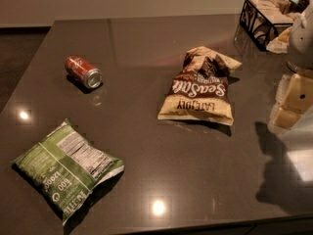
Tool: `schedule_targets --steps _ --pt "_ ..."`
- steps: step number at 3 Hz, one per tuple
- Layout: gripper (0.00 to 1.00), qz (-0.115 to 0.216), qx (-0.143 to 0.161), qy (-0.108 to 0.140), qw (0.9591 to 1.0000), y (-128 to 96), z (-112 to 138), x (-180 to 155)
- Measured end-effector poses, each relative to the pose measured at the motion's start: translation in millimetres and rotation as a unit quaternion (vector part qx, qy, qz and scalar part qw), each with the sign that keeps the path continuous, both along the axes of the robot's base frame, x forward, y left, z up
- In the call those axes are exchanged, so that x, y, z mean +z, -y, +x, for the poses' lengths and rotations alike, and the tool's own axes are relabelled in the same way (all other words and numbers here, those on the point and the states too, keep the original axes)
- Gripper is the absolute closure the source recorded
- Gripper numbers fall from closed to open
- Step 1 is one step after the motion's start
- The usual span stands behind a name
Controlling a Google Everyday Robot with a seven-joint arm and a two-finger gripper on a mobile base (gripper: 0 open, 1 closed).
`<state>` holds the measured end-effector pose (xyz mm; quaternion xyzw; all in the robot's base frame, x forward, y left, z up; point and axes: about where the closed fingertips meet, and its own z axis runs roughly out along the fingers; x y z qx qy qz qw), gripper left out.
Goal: Pick brown chip bag
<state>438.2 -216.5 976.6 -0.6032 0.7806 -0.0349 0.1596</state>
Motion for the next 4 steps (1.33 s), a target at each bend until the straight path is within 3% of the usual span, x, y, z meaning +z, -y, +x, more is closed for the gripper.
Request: schedule_targets --steps 2,3,4 --pt "0.00 0.004 -0.017 -0.009 0.9998 -11.0 8.6 -8.8" --pt "0.00 0.007 -0.046 -0.025 0.9986 -32.6 29.6 -36.0" --pt "0.00 0.013 -0.105 -0.029 0.9940 -44.0 57.2 -60.5"
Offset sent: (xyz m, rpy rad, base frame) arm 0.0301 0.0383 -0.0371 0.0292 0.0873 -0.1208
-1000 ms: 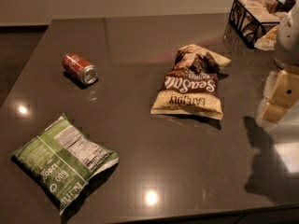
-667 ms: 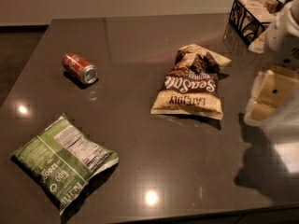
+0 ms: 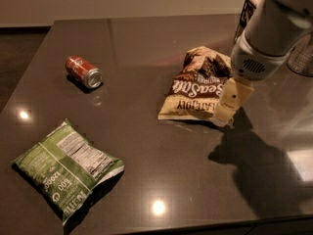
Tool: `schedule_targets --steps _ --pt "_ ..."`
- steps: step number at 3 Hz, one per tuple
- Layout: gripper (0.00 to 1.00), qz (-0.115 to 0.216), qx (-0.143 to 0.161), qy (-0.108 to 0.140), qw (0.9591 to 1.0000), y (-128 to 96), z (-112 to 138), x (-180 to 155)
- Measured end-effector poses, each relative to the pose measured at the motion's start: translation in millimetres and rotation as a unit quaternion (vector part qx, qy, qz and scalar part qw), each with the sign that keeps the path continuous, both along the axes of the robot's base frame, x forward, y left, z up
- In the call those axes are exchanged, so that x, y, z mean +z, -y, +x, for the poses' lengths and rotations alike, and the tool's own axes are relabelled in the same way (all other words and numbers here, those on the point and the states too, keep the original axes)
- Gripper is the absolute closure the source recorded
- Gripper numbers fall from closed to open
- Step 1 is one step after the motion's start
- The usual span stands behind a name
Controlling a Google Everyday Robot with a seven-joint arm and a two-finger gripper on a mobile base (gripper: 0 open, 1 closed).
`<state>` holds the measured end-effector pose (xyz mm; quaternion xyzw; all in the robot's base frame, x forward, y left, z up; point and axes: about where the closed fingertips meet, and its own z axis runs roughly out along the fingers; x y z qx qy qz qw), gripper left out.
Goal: Pick brown chip bag
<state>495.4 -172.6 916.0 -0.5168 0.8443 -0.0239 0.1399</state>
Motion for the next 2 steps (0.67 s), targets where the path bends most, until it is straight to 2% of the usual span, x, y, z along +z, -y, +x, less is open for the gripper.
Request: schedule_targets --steps 1,2 --pt "0.00 0.015 -0.075 0.006 0.9970 -7.6 26.7 -14.1" --pt "0.00 0.026 -0.149 0.017 0.9883 -7.4 49.9 -17.8"
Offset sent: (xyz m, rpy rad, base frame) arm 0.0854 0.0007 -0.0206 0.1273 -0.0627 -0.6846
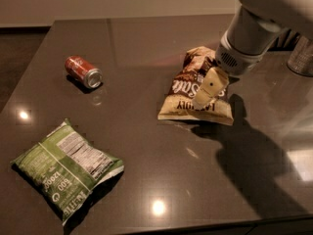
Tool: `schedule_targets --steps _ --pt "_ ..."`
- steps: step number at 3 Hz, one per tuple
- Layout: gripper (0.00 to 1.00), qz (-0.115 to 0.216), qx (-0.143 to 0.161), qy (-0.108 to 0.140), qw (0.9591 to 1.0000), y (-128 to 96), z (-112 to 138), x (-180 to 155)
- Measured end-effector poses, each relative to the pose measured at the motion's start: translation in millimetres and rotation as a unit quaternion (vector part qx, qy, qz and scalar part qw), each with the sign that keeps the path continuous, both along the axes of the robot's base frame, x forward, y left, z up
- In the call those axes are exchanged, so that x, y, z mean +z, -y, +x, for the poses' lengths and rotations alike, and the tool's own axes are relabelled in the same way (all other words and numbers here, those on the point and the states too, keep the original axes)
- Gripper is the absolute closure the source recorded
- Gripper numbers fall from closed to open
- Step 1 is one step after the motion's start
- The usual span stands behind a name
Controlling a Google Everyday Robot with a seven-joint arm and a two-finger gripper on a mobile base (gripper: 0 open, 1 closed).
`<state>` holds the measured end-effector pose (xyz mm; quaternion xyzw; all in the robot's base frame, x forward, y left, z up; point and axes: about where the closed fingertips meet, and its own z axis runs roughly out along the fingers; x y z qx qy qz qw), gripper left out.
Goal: Pick brown chip bag
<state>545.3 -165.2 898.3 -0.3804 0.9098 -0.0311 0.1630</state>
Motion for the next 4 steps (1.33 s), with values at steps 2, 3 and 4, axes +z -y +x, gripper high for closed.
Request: schedule_targets --steps 2,3,4 --pt "0.00 0.028 -0.159 0.011 0.9868 0.9 31.6 -15.8" --pt "0.00 0.065 -0.208 0.008 0.9759 -14.0 42.8 -25.1" --pt "0.00 0.098 -0.225 0.004 0.9693 -34.6 52.5 -32.1"
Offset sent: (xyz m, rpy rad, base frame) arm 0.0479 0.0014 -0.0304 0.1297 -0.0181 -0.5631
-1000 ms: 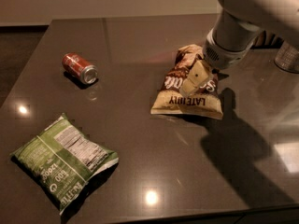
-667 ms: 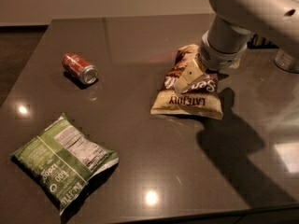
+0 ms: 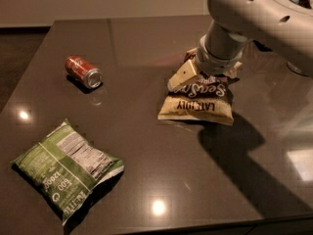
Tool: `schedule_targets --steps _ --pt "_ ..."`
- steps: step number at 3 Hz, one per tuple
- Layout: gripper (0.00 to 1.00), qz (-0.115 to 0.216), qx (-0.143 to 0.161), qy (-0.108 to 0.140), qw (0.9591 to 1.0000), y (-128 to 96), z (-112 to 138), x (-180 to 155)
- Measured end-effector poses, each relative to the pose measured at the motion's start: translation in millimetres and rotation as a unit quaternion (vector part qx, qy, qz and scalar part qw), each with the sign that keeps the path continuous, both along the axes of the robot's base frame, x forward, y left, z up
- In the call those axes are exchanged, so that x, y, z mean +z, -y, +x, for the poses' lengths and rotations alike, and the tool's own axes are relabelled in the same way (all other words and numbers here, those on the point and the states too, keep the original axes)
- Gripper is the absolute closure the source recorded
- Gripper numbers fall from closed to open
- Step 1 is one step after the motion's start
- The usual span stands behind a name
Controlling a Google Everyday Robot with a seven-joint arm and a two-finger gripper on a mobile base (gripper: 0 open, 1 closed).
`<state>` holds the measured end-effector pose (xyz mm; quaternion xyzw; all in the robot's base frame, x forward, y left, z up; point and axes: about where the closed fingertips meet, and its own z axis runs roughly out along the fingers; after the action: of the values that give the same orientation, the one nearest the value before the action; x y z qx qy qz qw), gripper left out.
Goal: Pick brown chip bag
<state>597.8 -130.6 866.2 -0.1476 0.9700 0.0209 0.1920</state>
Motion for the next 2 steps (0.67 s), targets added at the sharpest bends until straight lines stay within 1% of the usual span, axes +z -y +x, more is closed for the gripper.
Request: schedule_targets --steps 1,2 --pt "0.00 0.021 -0.006 0.003 0.9998 -16.5 7.8 -5.5" --pt "0.18 0.021 -0.007 -0.004 0.9997 -25.0 12.1 -10.4"
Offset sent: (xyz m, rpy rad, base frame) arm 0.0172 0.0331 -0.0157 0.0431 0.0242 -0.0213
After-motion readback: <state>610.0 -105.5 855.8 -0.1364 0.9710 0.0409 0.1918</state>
